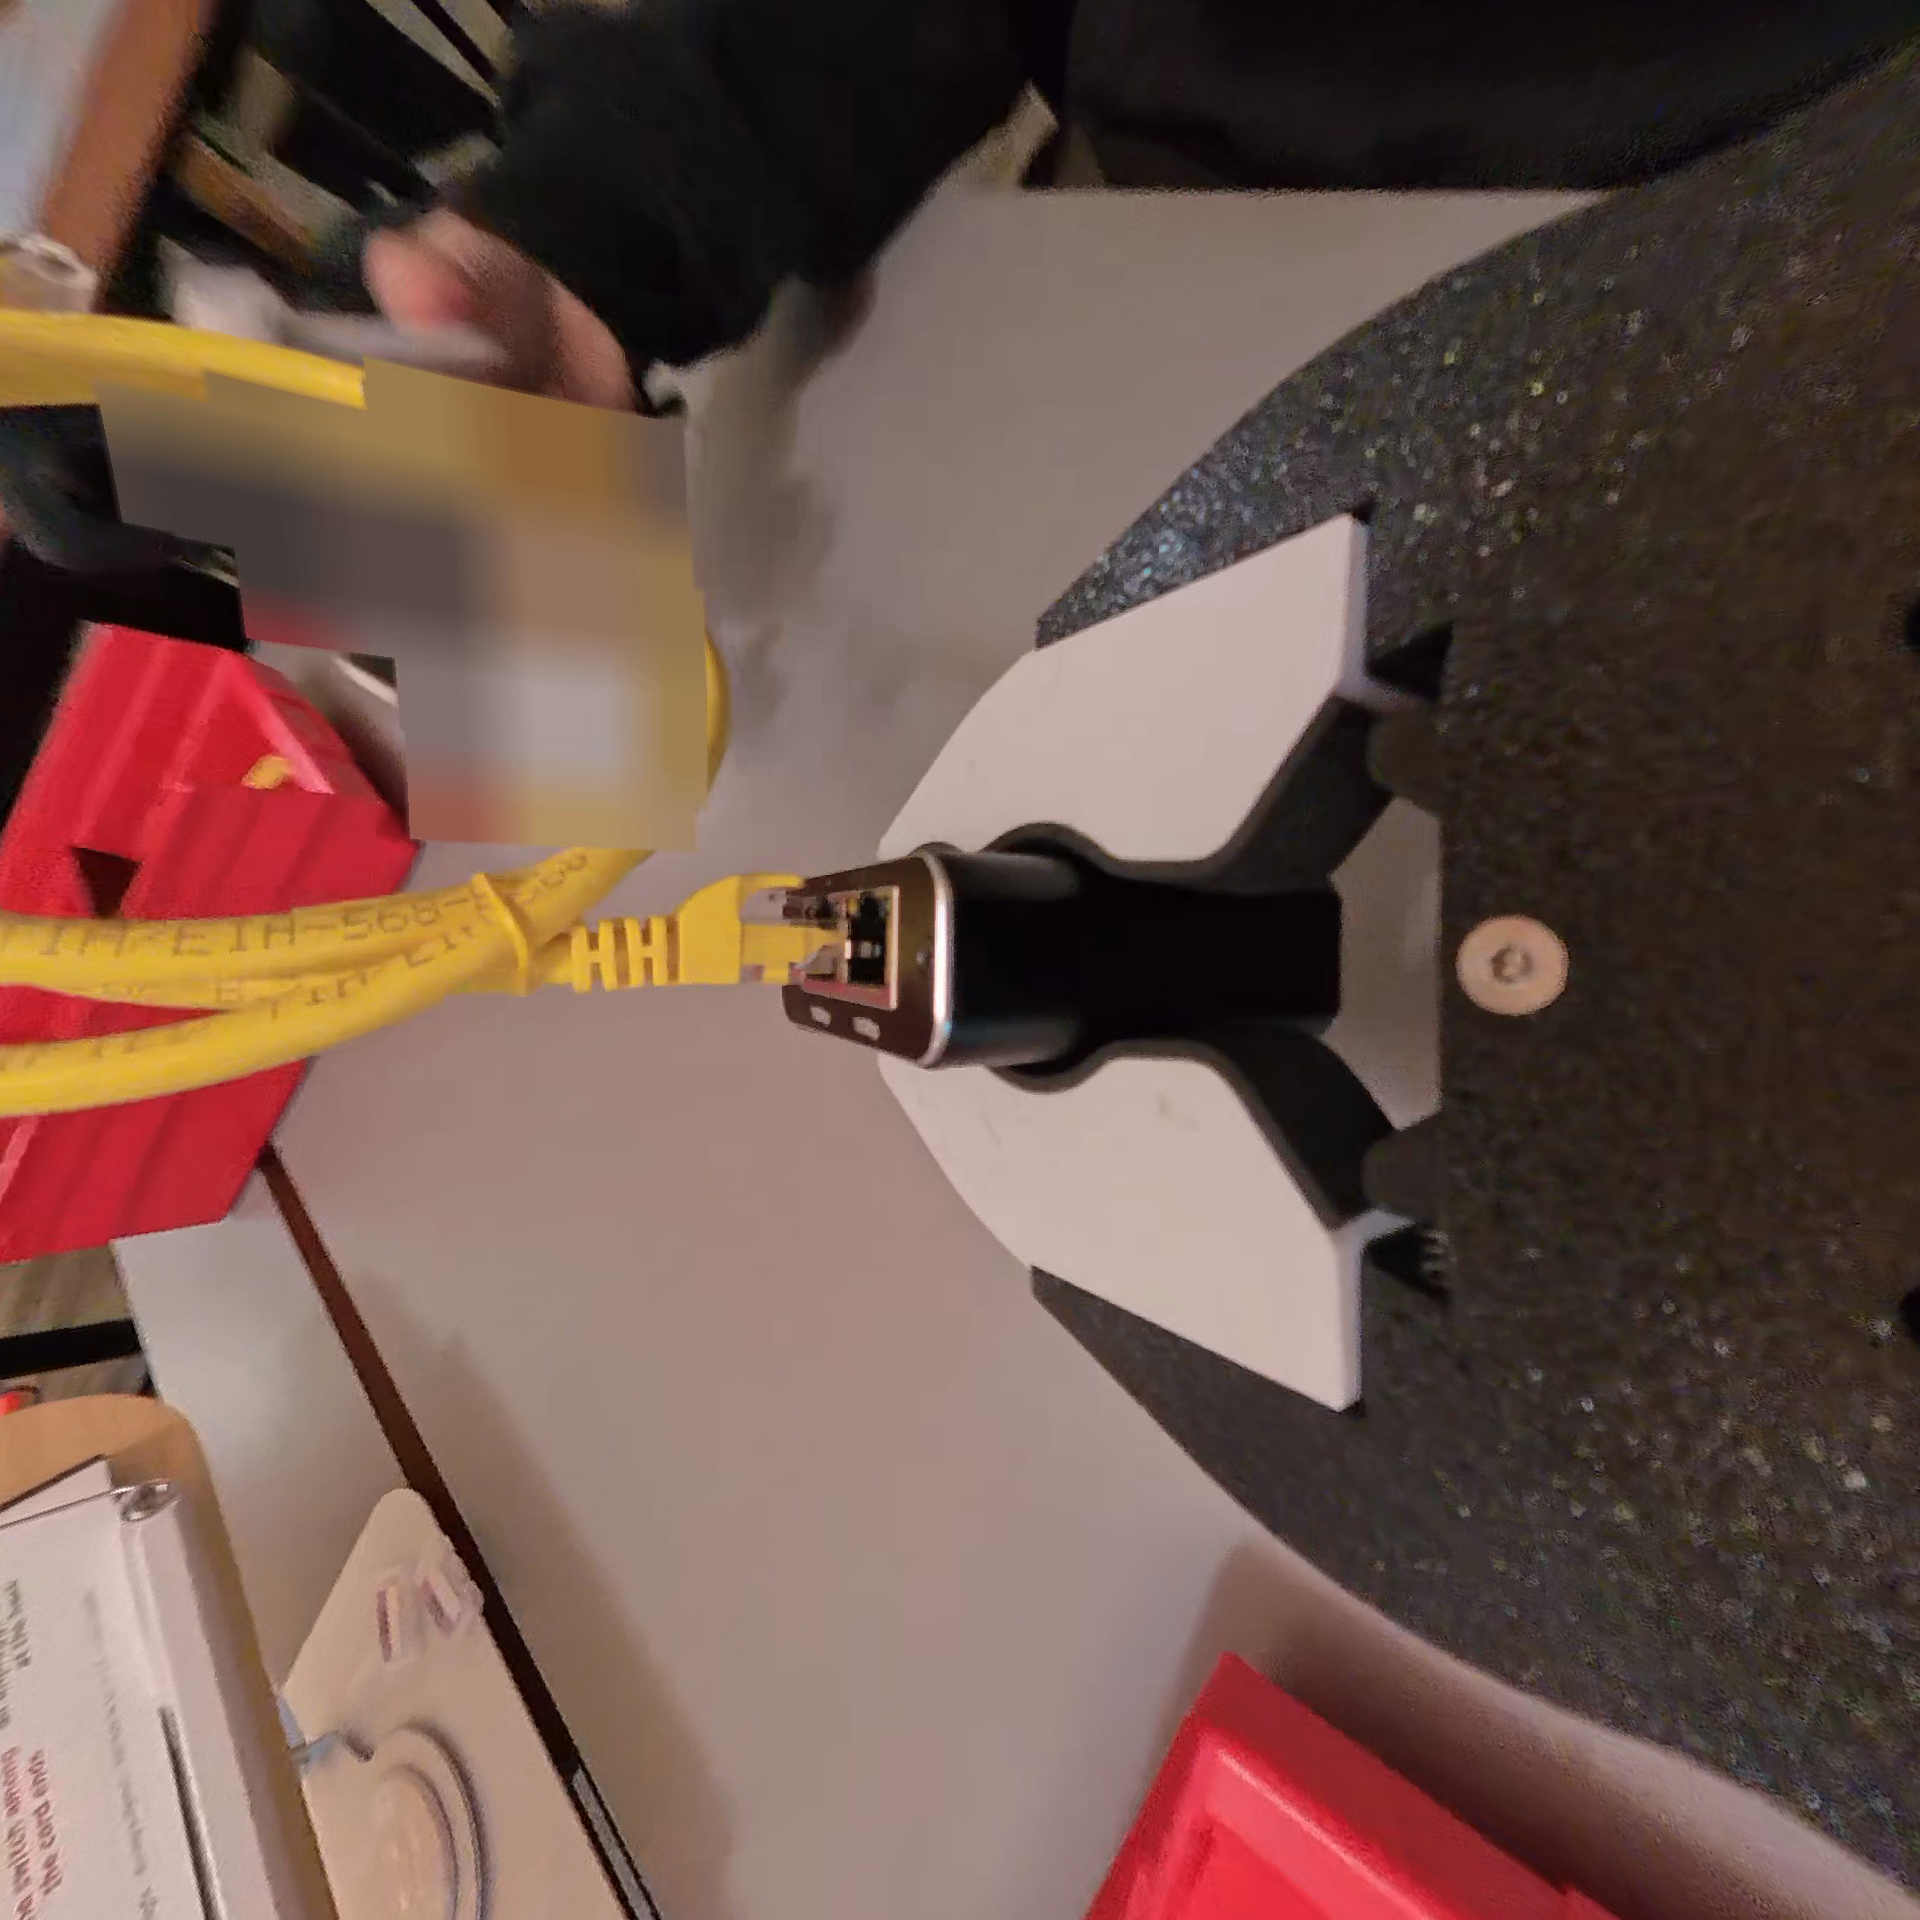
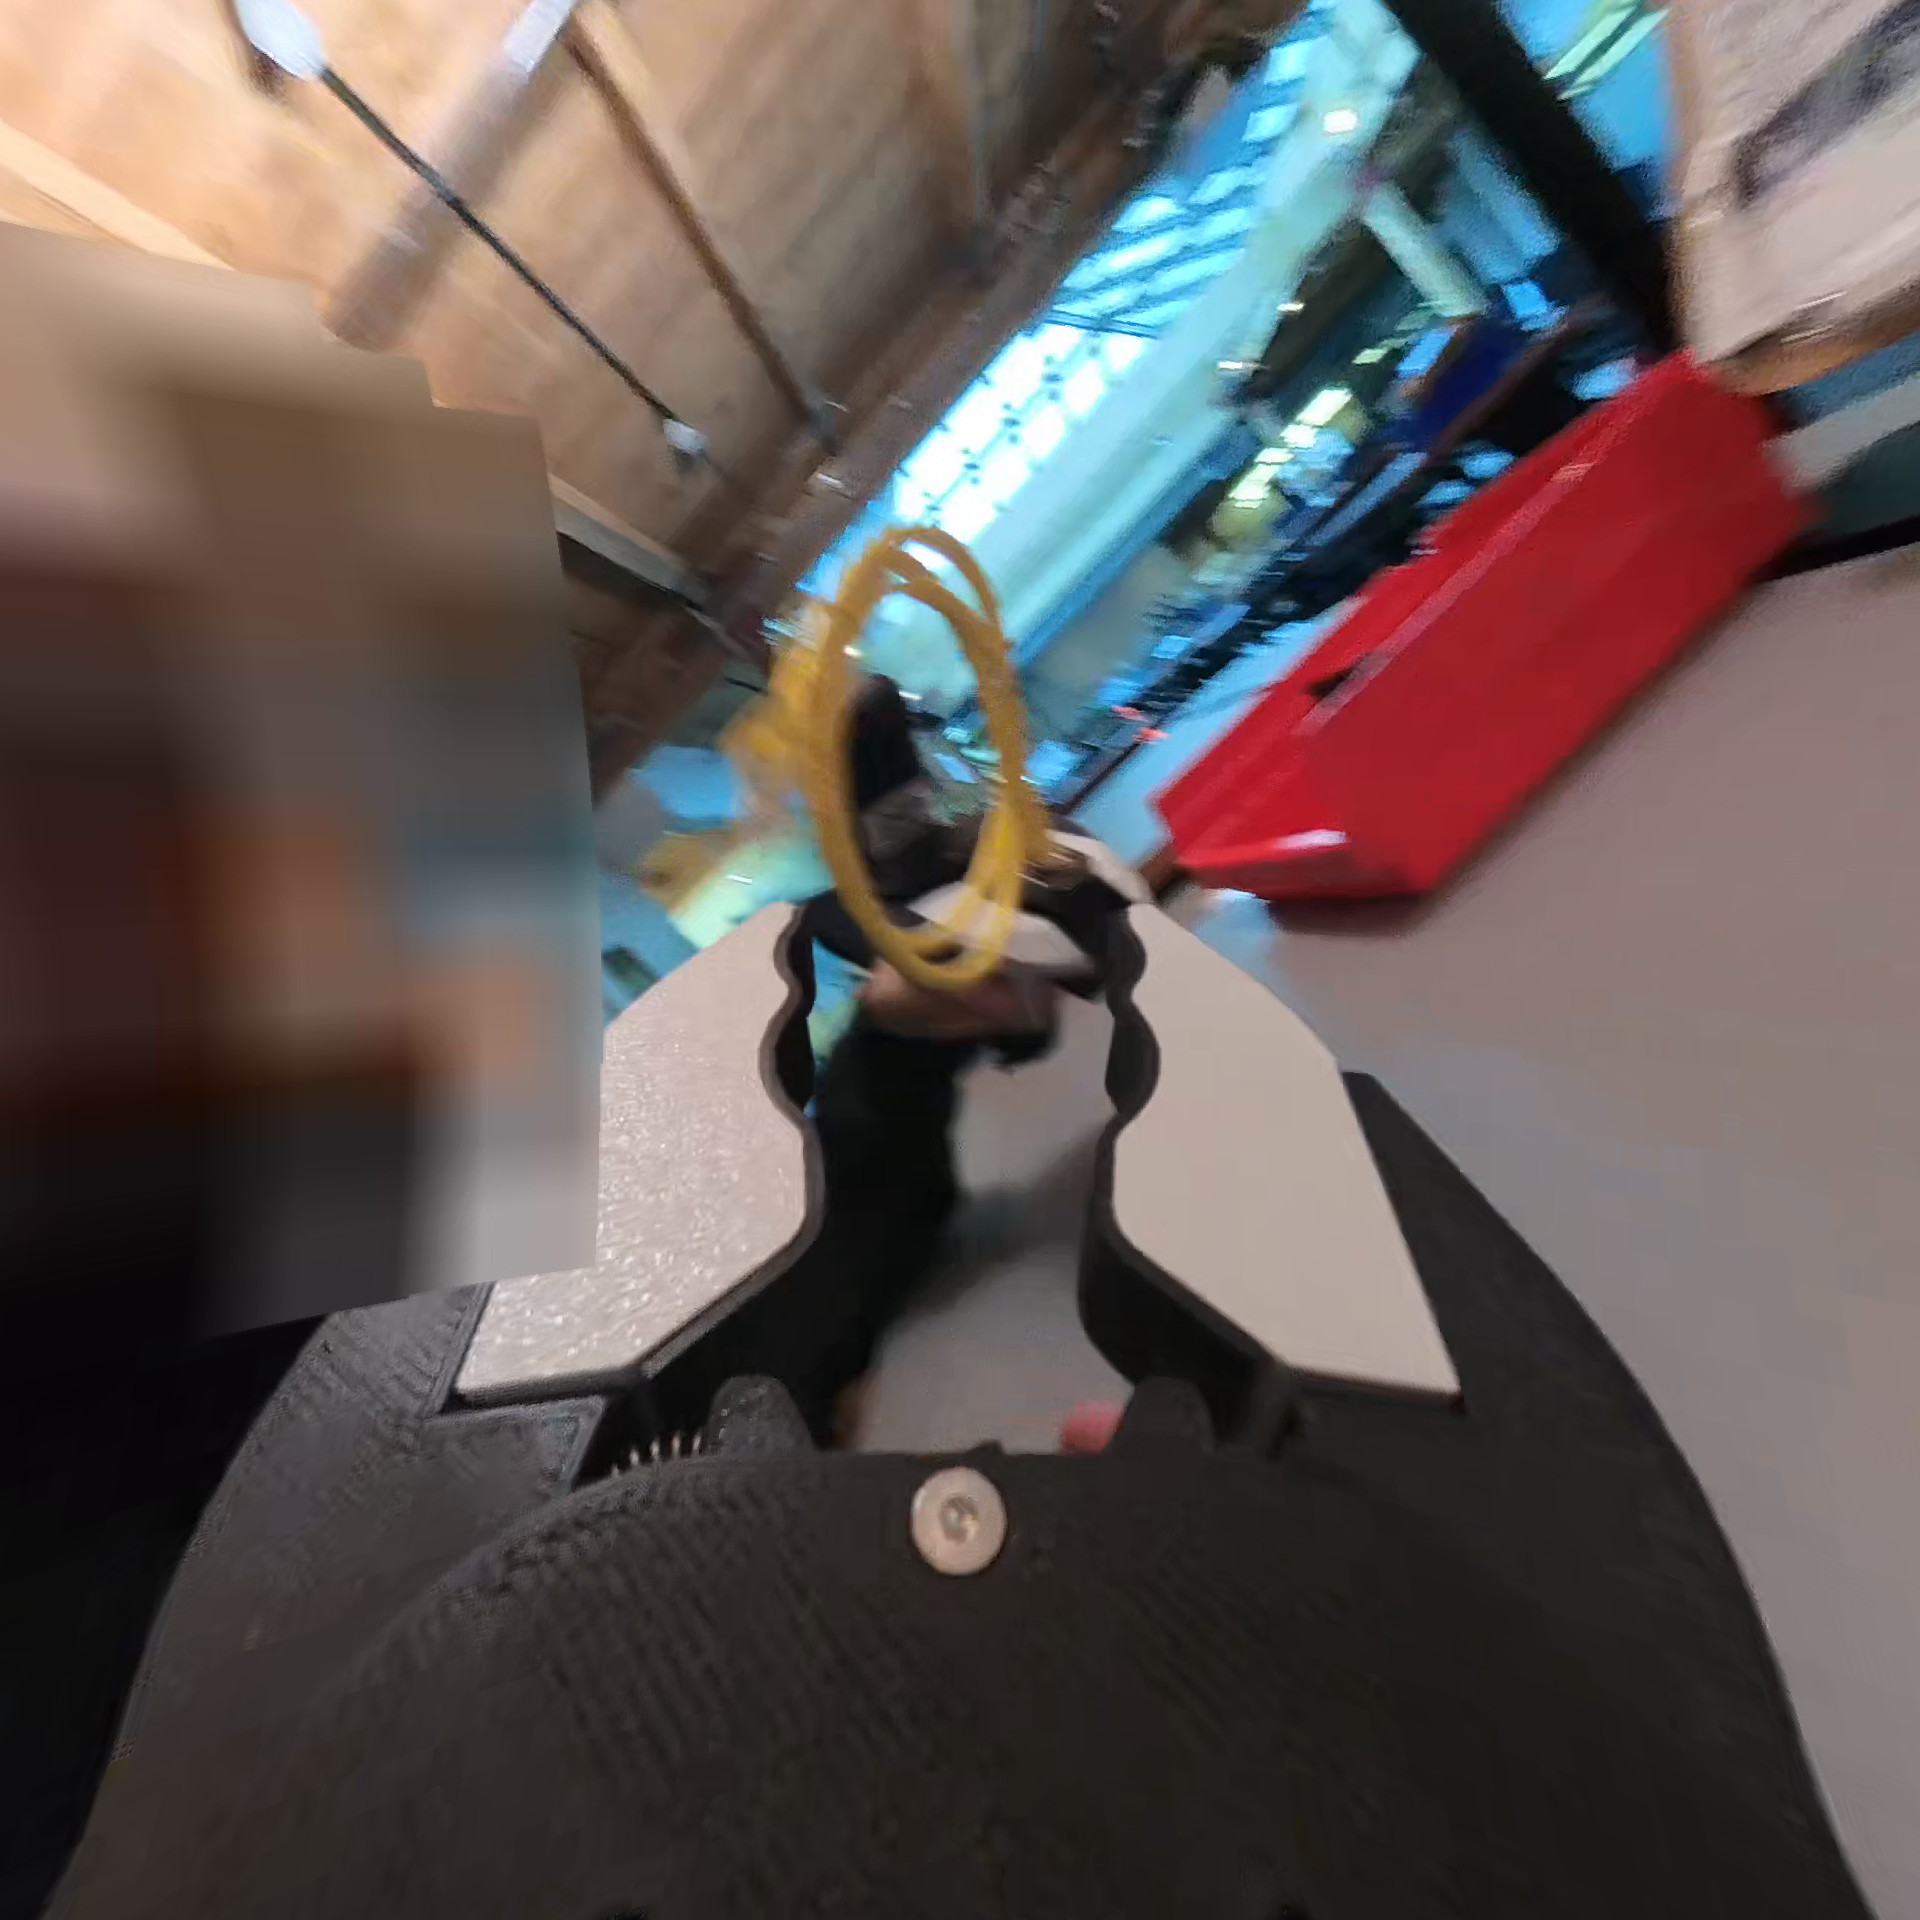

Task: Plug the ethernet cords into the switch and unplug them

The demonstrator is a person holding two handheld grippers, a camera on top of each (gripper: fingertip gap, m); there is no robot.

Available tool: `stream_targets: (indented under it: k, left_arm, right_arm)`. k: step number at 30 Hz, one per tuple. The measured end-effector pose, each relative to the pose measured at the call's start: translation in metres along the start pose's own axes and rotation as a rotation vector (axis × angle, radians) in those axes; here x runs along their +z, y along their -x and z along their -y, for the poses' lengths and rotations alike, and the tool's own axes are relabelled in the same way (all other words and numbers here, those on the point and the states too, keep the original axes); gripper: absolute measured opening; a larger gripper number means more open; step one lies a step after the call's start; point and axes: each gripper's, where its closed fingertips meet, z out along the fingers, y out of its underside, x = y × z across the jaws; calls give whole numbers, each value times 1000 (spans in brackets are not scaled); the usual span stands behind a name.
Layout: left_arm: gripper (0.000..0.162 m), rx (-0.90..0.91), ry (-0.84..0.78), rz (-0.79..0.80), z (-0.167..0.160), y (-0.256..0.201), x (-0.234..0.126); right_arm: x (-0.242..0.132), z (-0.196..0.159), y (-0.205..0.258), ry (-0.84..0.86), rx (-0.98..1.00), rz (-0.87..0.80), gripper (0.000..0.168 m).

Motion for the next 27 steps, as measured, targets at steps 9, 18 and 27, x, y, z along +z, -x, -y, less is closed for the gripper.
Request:
stream_targets:
  k: [9,18,27]
  left_arm:
    - [27,-149,-155,-294,24,-44,8]
    - [27,-76,-88,-400,23,-89,28]
    - [27,43,-43,-376,24,-116,35]
  right_arm:
    - [31,-38,-7,144,-143,-47,44]
    - [57,-53,38,189,-386,37,37]
    - [63,-59,45,166,-480,70,41]
